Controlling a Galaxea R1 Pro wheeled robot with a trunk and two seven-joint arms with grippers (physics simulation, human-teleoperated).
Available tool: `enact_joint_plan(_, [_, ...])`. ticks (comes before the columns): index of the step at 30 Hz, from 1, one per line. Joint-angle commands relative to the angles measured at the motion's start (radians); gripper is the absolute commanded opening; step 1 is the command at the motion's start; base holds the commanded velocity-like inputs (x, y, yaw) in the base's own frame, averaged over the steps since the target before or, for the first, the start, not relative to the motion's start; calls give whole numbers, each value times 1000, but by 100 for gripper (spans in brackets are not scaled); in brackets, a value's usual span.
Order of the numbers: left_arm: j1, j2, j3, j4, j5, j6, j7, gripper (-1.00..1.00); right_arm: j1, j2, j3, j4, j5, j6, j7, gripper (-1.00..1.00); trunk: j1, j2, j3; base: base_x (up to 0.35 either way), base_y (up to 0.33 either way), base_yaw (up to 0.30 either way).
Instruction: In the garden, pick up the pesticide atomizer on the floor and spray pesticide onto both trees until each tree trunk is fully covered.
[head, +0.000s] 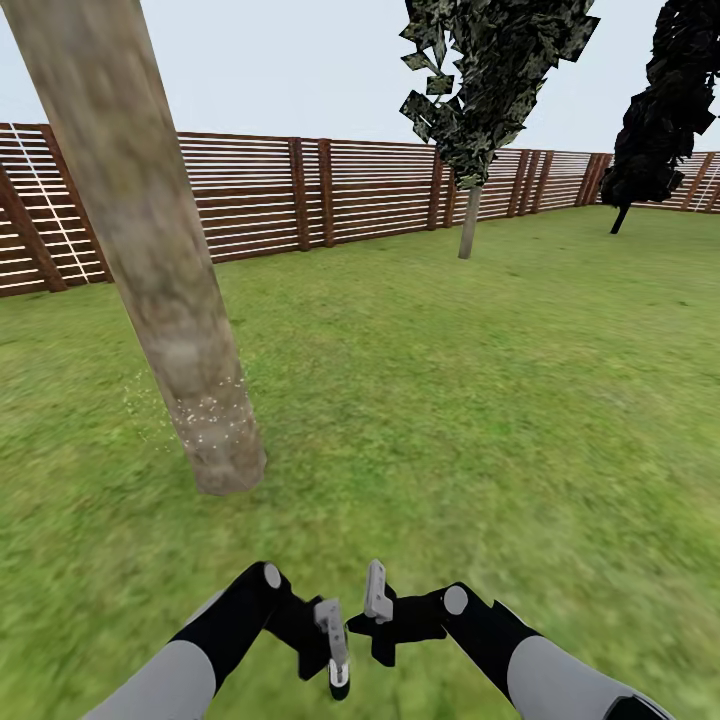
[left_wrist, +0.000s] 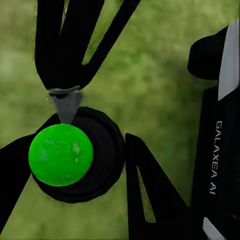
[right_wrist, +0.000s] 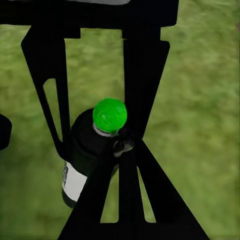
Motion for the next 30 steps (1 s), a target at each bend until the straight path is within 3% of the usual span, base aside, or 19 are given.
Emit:
enact_joint_plan(1, [-1,0,-1,-2,21,9,-5,-100,0,0,-1,0,9,-5,0,-100,0,0,-1,0,0,0])
enact_joint_plan(11, [-1,2,-1,-2,33,7,-4,-100,0,0,-1,0,10,-5,0,-100,0,0,-1,0,0,0])
enact_joint_plan(14, [-1,15,1,0,31,7,-4,-100,0,0,-1,0,10,-5,0,-100,0,0,-1,0,0,0])
enact_joint_plan(17, [0,53,33,0,31,0,-6,-100,0,0,-1,0,10,-5,0,-100,0,0,-1,0,0,0])
enact_joint_plan(19, [2,101,50,4,30,-64,-6,-100,0,-1,-1,1,10,-5,0,-100,0,0,-1,0,0,0])
enact_joint_plan(23, [7,194,56,12,30,-87,-6,-100,0,-1,-1,1,10,-5,0,-100,0,0,-1,0,0,0])
enact_joint_plan(24, [9,217,60,13,31,-89,-6,-100,0,-2,-1,1,10,-5,0,100,0,0,-1,0,0,0])
enact_joint_plan(27, [13,282,93,17,30,-93,-7,-100,0,-4,-1,1,10,-5,-1,100,0,0,-1,0,0,0])
enact_joint_plan(30, [14,303,106,19,31,-92,13,-100,0,-6,-4,5,9,-7,-23,100,0,0,-1,0,0,0])
